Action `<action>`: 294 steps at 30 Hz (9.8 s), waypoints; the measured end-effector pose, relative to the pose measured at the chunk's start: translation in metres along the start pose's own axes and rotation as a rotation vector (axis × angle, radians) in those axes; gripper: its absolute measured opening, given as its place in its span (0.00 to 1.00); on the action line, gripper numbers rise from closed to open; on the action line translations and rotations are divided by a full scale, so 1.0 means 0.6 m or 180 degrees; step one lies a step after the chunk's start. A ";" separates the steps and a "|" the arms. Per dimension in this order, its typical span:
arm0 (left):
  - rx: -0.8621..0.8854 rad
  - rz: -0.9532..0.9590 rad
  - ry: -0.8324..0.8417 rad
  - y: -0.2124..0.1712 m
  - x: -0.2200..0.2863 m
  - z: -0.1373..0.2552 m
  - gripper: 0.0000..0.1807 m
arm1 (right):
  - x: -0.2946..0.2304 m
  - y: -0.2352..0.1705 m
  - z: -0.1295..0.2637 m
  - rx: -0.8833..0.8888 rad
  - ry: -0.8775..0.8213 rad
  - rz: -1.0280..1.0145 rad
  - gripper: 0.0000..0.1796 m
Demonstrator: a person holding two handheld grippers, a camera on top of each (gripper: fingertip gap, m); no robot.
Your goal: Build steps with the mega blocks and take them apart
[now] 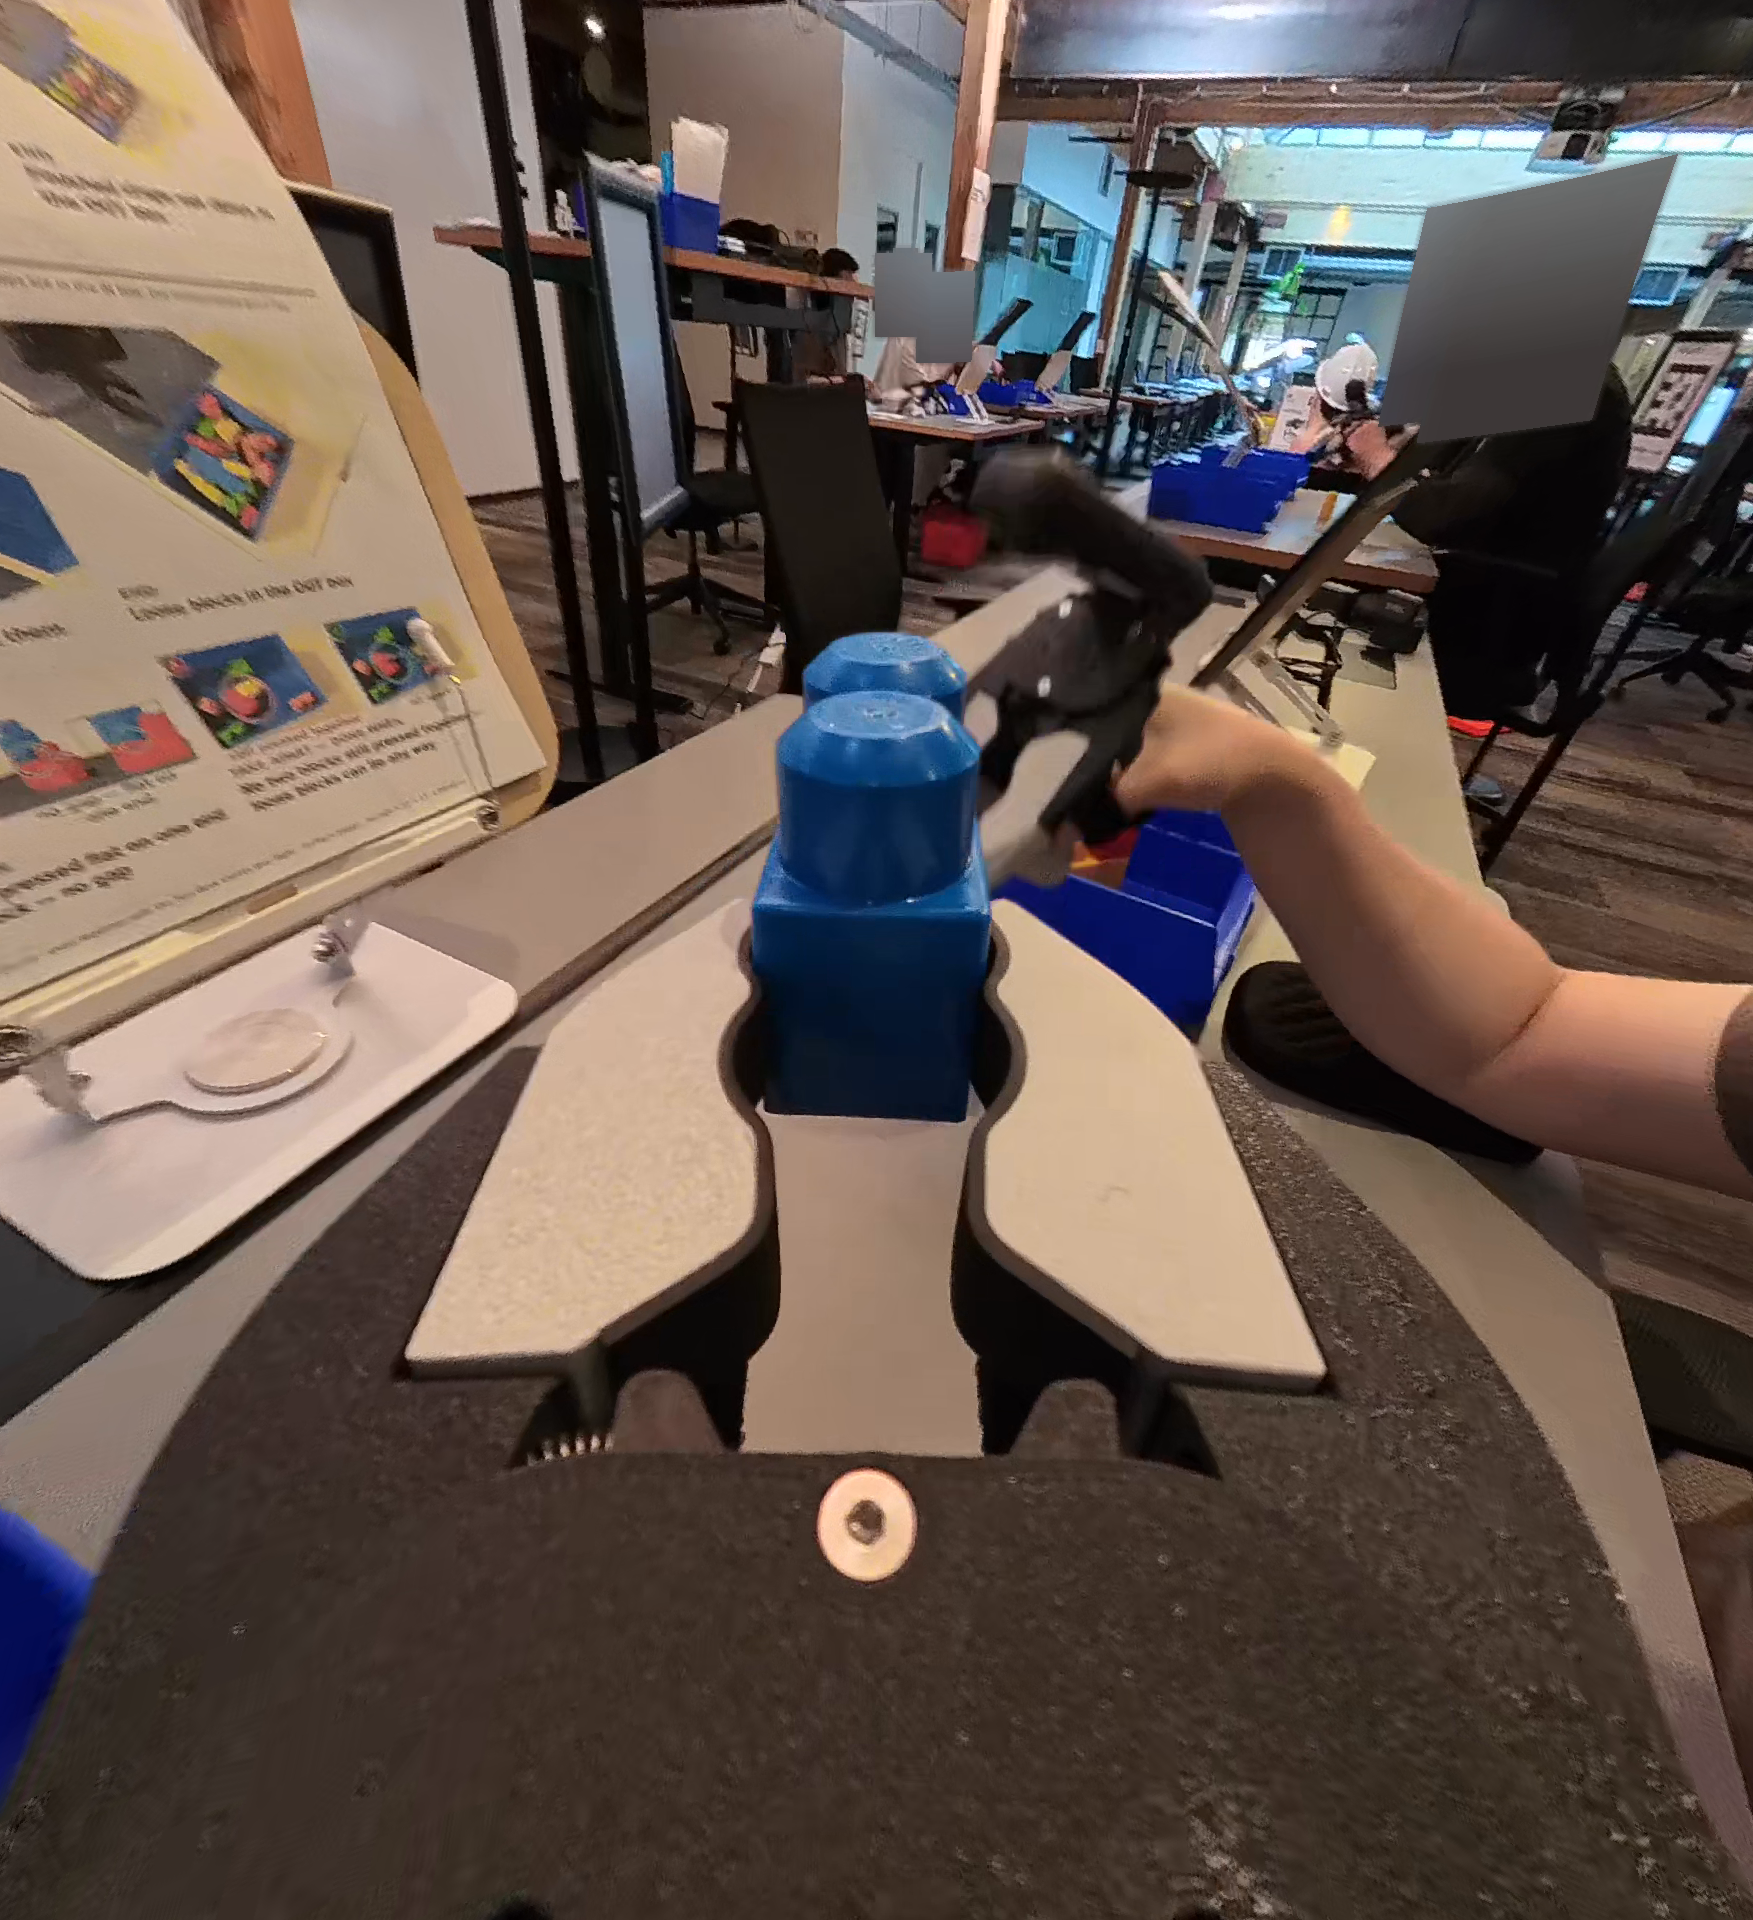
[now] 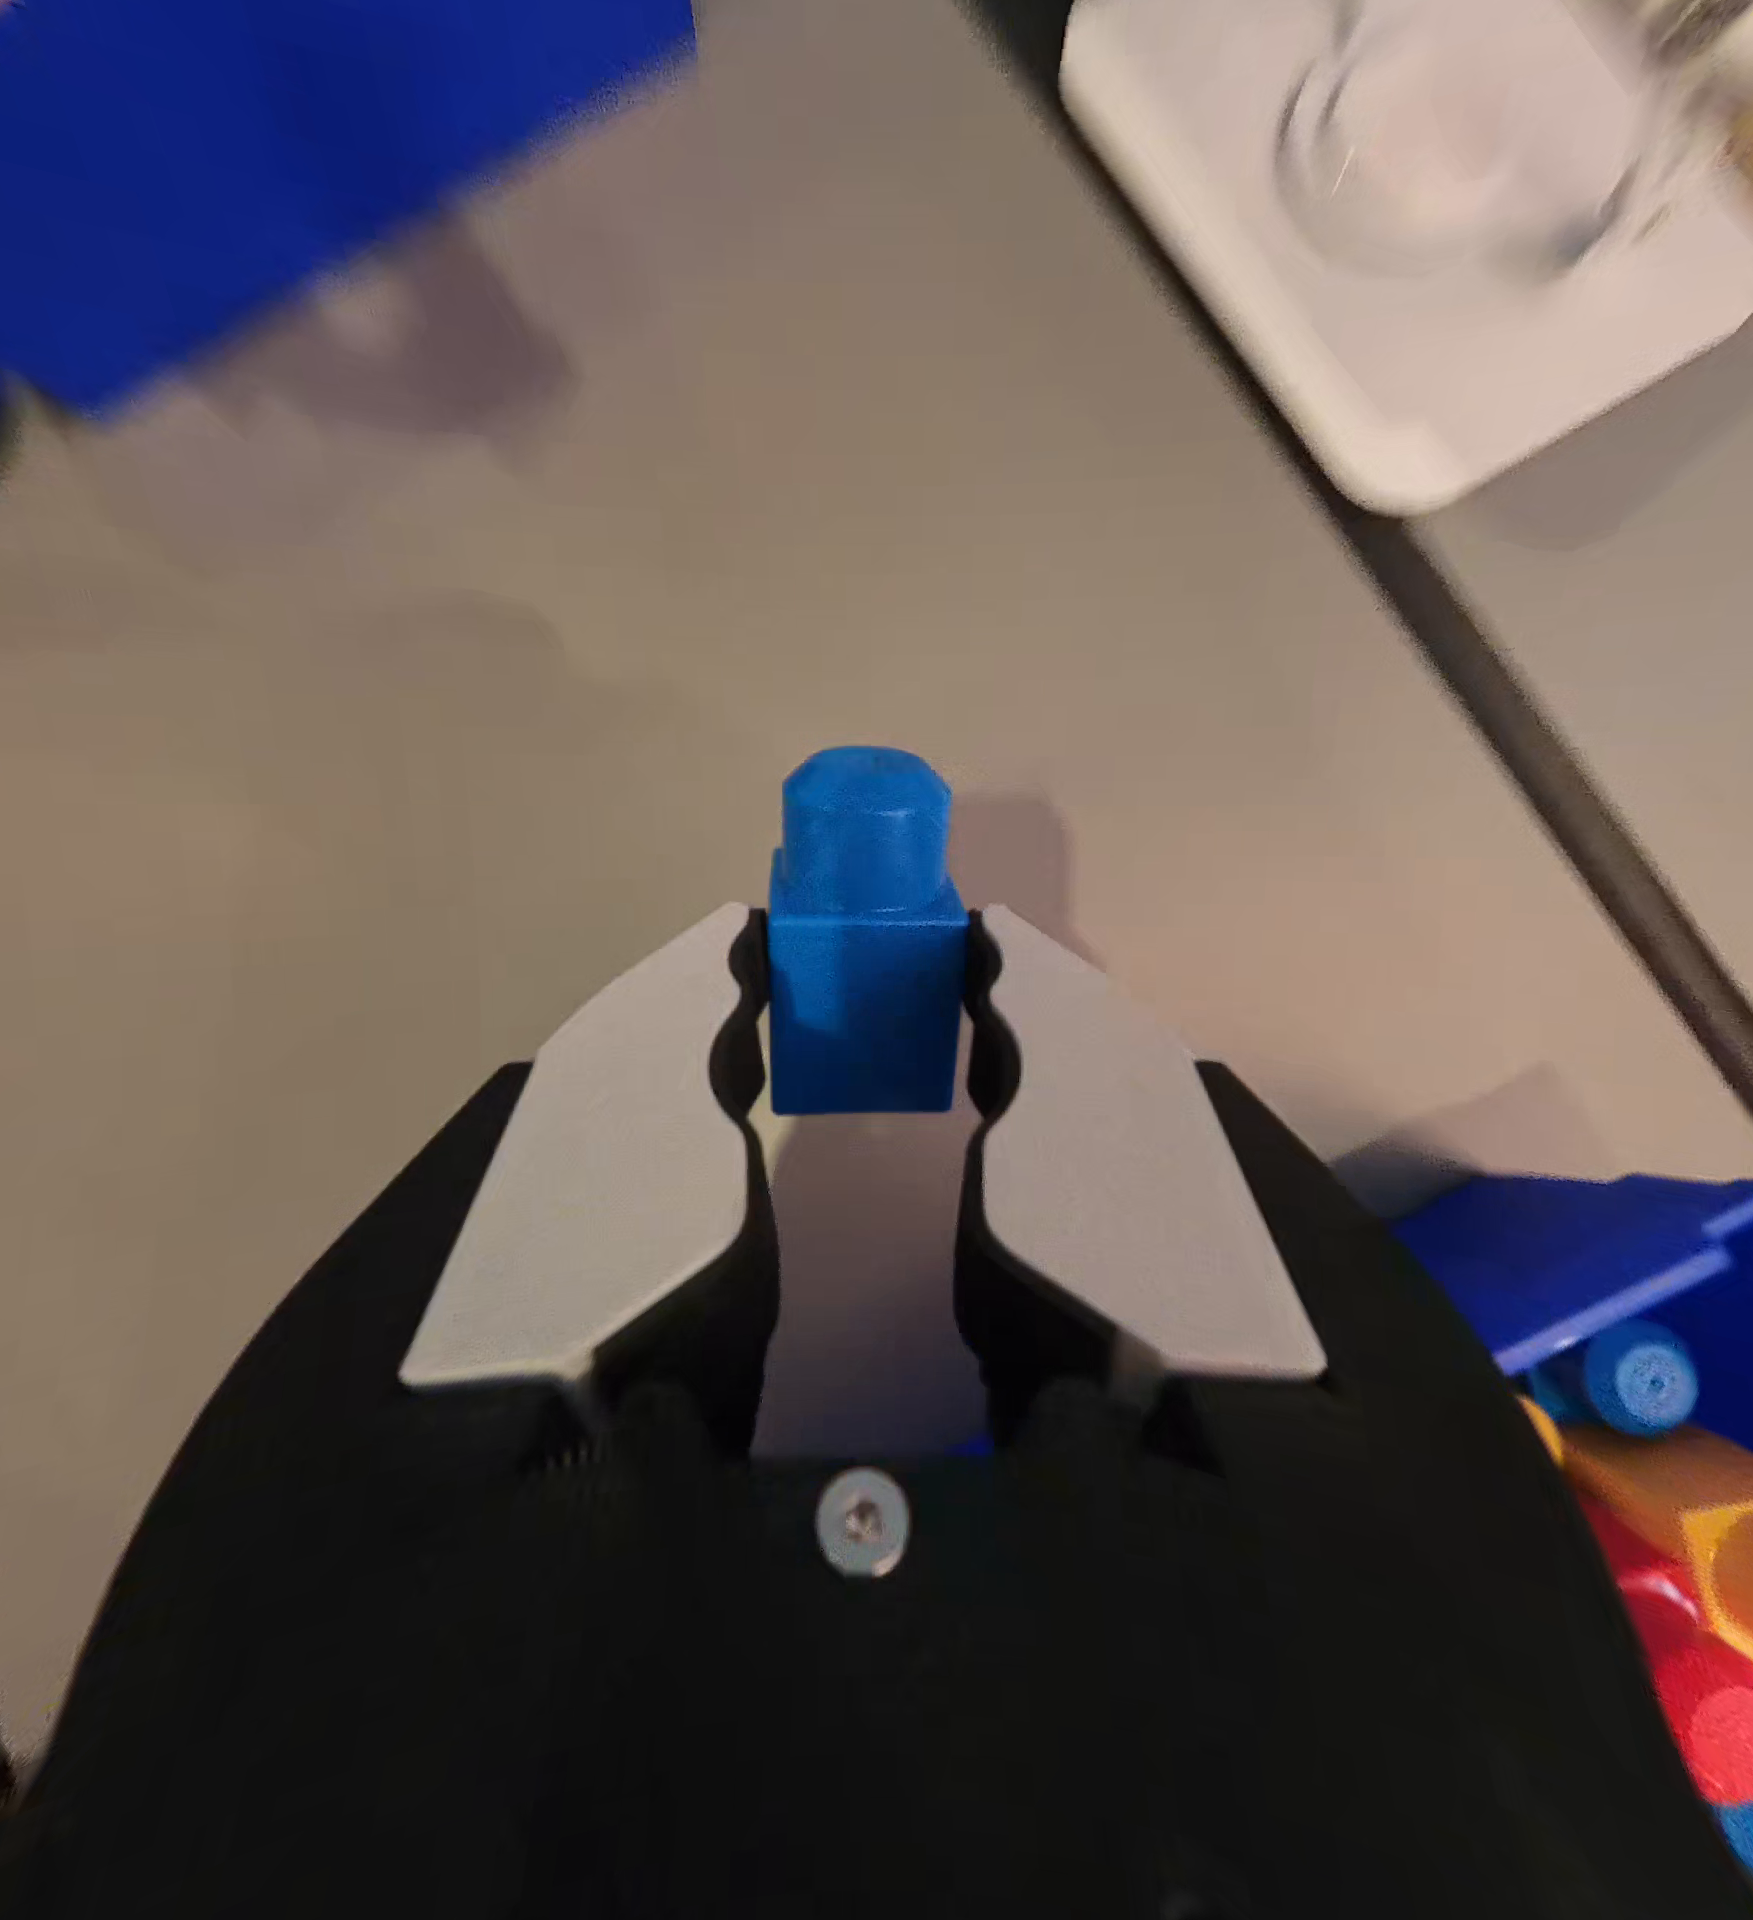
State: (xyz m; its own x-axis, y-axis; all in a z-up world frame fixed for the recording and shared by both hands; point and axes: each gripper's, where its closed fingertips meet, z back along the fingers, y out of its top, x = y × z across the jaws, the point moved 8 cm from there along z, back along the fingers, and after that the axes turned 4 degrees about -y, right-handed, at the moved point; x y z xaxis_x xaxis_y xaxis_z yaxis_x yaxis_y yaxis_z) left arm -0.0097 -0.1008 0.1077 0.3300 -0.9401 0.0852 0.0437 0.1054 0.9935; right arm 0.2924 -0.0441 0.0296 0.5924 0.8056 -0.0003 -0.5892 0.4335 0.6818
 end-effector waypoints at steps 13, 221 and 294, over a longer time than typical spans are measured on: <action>-0.0210 0.0712 -0.0946 -0.098 0.028 -0.122 0.20 | -0.082 0.084 0.085 0.2811 0.1855 -0.0425 0.20; -0.4815 0.2910 0.2236 -0.269 -0.111 0.275 0.50 | 0.066 -0.185 0.202 -0.1427 -0.1607 0.0720 0.22; -0.5086 0.2391 0.2164 -0.293 -0.144 0.223 0.63 | 0.054 -0.191 0.156 -0.1906 -0.1249 0.0825 0.19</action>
State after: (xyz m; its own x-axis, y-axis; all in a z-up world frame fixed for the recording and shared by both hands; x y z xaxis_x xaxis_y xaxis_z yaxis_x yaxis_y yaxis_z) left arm -0.1719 -0.0813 -0.0643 0.9420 -0.3343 -0.0287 0.3162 0.9131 -0.2576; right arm 0.4307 -0.1054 0.0198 0.4804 0.7574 0.4421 -0.8673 0.4852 0.1112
